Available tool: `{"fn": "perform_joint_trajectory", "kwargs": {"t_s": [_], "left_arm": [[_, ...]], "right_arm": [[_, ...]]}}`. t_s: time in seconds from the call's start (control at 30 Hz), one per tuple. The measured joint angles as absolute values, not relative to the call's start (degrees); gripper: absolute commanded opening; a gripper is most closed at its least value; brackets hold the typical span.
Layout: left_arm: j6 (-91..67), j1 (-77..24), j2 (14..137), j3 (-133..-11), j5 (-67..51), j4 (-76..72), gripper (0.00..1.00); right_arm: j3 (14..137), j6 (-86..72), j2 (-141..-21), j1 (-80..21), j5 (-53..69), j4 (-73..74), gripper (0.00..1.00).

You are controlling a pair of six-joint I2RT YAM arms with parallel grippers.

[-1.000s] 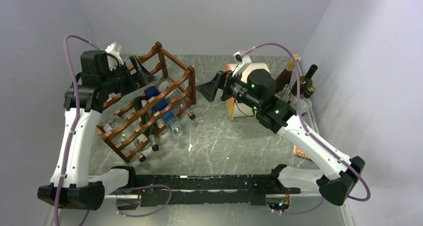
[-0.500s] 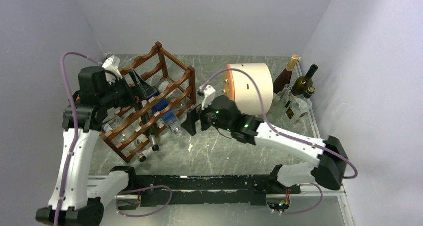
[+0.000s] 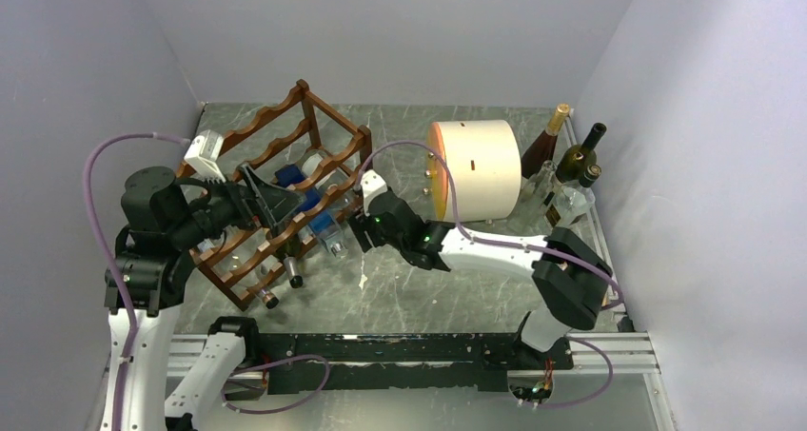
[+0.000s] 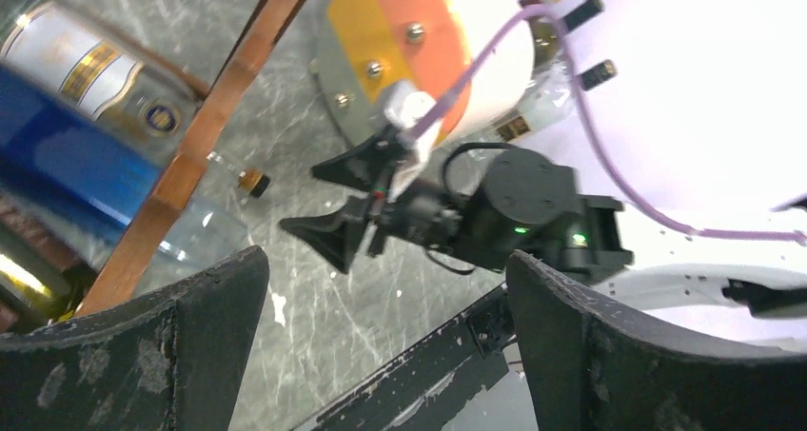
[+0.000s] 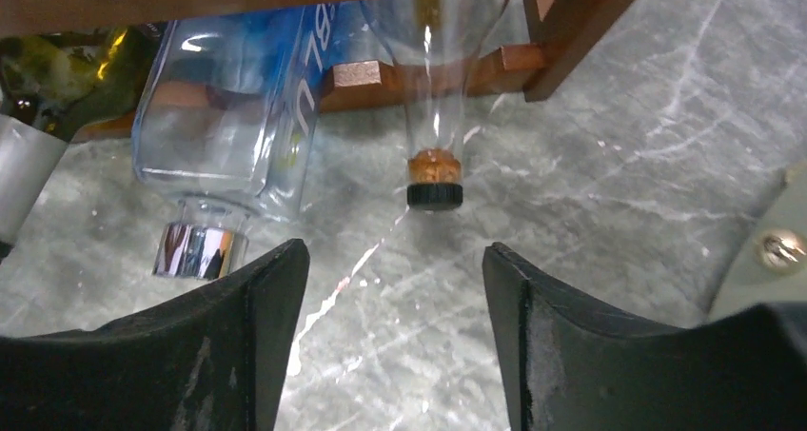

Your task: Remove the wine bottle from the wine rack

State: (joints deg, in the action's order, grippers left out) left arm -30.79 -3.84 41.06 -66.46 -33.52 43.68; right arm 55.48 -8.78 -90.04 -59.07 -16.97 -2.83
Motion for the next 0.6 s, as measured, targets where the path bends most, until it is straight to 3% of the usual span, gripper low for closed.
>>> {"fn": "perform_joint_trajectory", "kwargs": {"t_s": [0.6], "left_arm": [[-25.3, -3.8, 36.7, -59.2, -48.1, 31.0, 1.0]], "right_arm": [[54.5, -5.9, -101.4, -54.3, -7.9, -19.7, 0.64]]}}
